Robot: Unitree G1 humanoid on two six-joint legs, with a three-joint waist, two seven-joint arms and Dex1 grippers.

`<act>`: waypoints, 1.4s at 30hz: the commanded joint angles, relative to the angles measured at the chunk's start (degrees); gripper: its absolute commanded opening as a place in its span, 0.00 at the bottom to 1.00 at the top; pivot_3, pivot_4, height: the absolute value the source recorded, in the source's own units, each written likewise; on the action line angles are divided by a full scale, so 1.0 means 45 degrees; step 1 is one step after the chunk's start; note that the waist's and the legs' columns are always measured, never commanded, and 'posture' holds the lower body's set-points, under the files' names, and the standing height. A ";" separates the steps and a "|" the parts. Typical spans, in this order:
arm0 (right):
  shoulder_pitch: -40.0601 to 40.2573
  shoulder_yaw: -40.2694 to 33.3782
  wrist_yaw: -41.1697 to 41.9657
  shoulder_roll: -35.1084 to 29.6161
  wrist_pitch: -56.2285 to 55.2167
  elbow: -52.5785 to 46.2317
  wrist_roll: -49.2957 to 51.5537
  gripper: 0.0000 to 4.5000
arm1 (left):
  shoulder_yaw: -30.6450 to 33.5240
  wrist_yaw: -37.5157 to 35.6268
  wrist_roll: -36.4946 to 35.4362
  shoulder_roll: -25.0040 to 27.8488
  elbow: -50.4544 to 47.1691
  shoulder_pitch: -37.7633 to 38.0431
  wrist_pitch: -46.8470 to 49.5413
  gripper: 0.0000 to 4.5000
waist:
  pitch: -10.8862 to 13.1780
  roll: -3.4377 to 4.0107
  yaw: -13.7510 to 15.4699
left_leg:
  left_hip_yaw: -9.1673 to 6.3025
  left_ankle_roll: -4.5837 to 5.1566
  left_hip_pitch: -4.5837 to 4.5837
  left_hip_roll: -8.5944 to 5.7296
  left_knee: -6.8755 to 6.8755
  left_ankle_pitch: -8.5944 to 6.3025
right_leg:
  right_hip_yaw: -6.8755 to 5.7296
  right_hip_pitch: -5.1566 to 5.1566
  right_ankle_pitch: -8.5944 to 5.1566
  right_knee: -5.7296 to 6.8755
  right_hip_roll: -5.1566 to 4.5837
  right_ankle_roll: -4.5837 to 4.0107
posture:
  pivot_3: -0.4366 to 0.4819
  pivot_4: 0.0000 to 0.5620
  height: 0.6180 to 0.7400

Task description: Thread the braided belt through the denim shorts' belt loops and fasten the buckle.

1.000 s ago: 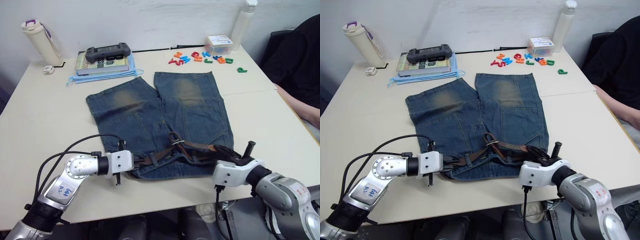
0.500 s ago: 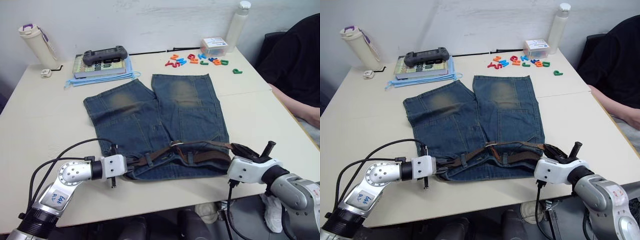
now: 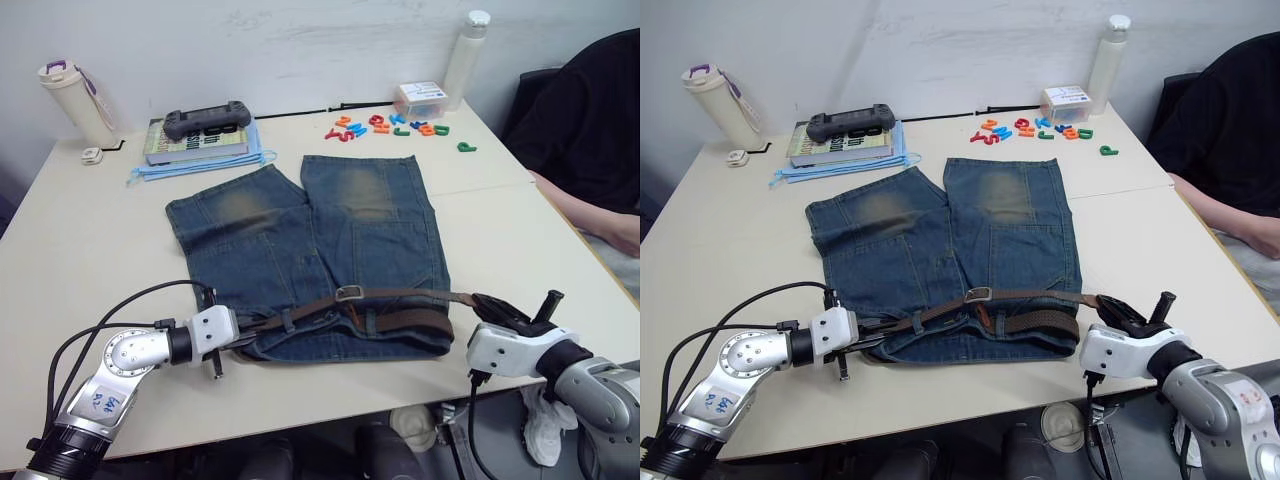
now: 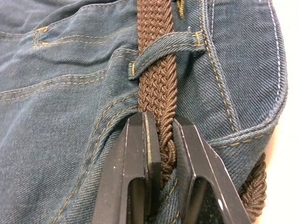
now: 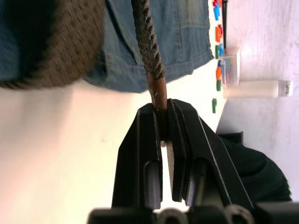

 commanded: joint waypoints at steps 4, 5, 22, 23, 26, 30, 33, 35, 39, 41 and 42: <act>-0.0178 -0.0450 -0.0252 -0.0070 0.0218 -0.0003 -0.0342 0.00 | 0.0360 0.0291 0.0929 0.0500 0.2166 0.0802 0.1219 0.03 | -0.0018 0.0037 0.0000 | -0.0004 -0.0025 0.0001 0.0038 -0.0002 -0.0010 | 0.0009 -0.0009 -0.0003 0.0005 0.0037 -0.0012 | 0.48 0.27 0.92; -0.0255 -0.0170 -0.0216 -0.0059 0.0027 -0.0161 -0.0316 0.00 | 0.0379 0.0301 0.0869 0.0447 0.2012 0.0798 0.1163 0.03 | -0.0019 0.0044 -0.0003 | -0.0004 -0.0031 0.0002 0.0046 -0.0001 -0.0012 | 0.0011 -0.0011 -0.0005 0.0008 0.0045 -0.0017 | 0.48 0.27 0.92; -0.1550 0.2972 0.0737 0.0095 -0.0761 -0.0446 -0.0573 0.00 | 0.3130 0.0446 -0.2035 -0.0874 -0.1117 0.2032 0.1799 0.03 | 0.0221 -0.0064 -0.0002 | -0.0017 -0.0128 -0.0012 0.0170 0.0010 -0.0048 | 0.0071 -0.0090 -0.0026 0.0016 0.0170 -0.0123 | 0.48 0.27 0.92; -0.1654 0.3126 0.0895 0.0244 -0.0466 -0.0380 -0.0468 0.00 | 0.3317 0.0496 -0.2343 -0.0928 -0.1444 0.2095 0.2138 0.03 | 0.0235 -0.0072 0.0003 | -0.0019 -0.0129 -0.0014 0.0170 0.0010 -0.0052 | 0.0068 -0.0095 -0.0027 0.0015 0.0170 -0.0125 | 0.48 0.27 0.92; -0.1709 0.3297 0.1236 0.0467 0.0111 -0.0329 -0.0183 0.00 | 0.3708 0.0525 -0.2836 -0.1042 -0.2119 0.2228 0.2807 0.38 | 0.0248 -0.0093 0.0034 | -0.0025 -0.0141 -0.0042 0.0174 0.0012 -0.0069 | 0.0061 -0.0128 -0.0030 0.0018 0.0169 -0.0134 | 0.48 0.27 0.92; -0.1658 0.2841 0.1588 0.0588 0.0763 -0.0585 0.0706 0.35 | 0.4312 0.0495 -0.3711 -0.1062 -0.3040 0.2370 0.3868 0.77 | 0.0248 -0.0092 0.0037 | -0.0020 -0.0183 -0.0172 0.0172 0.0028 -0.0063 | 0.0066 -0.0267 -0.0029 0.0021 0.0168 -0.0134 | 0.48 0.27 0.92; -0.1490 0.2049 0.1819 0.0132 0.0598 -0.0601 0.1367 0.66 | 0.4790 0.0086 -0.4300 -0.0797 -0.3667 0.2561 0.4423 0.78 | 0.0249 -0.0092 0.0052 | -0.0016 -0.0182 -0.0246 0.0170 0.0030 -0.0069 | 0.0069 -0.0328 -0.0030 0.0005 0.0168 -0.0134 | 0.48 0.27 0.92; -0.1432 0.1489 0.2082 -0.0229 0.0386 -0.0581 0.2044 0.85 | 0.5098 -0.0272 -0.4998 -0.0535 -0.4167 0.2614 0.5149 0.78 | 0.0252 -0.0096 0.0056 | -0.0012 -0.0175 -0.0252 0.0171 0.0028 -0.0085 | 0.0068 -0.0328 -0.0033 -0.0011 0.0168 -0.0138 | 0.48 0.27 0.92; -0.1997 0.1221 0.2655 -0.0171 0.0860 -0.1297 0.4017 0.97 | 0.5336 -0.0901 -0.5989 -0.0099 -0.4884 0.2585 0.6295 0.78 | 0.0268 -0.0096 0.0053 | -0.0011 -0.0167 -0.0246 0.0172 0.0031 -0.0092 | 0.0067 -0.0313 -0.0034 -0.0024 0.0168 -0.0139 | 0.48 0.27 0.92; -0.2560 0.1487 0.2857 0.0236 0.1903 -0.1771 0.5066 0.97 | 0.5498 -0.1484 -0.6471 0.0292 -0.5042 0.2724 0.6845 0.78 | 0.0283 -0.0094 0.0033 | -0.0011 -0.0167 -0.0243 0.0173 0.0034 -0.0091 | 0.0067 -0.0310 -0.0034 -0.0017 0.0168 -0.0140 | 0.48 0.27 0.92; -0.2755 0.1561 0.2856 0.0419 0.2374 -0.1908 0.5405 0.97 | 0.5553 -0.1667 -0.6573 0.0406 -0.5070 0.2772 0.6977 0.78 | 0.0292 -0.0102 -0.0004 | -0.0010 -0.0167 -0.0239 0.0173 0.0037 -0.0090 | 0.0068 -0.0310 -0.0034 -0.0007 0.0169 -0.0139 | 0.48 0.27 0.92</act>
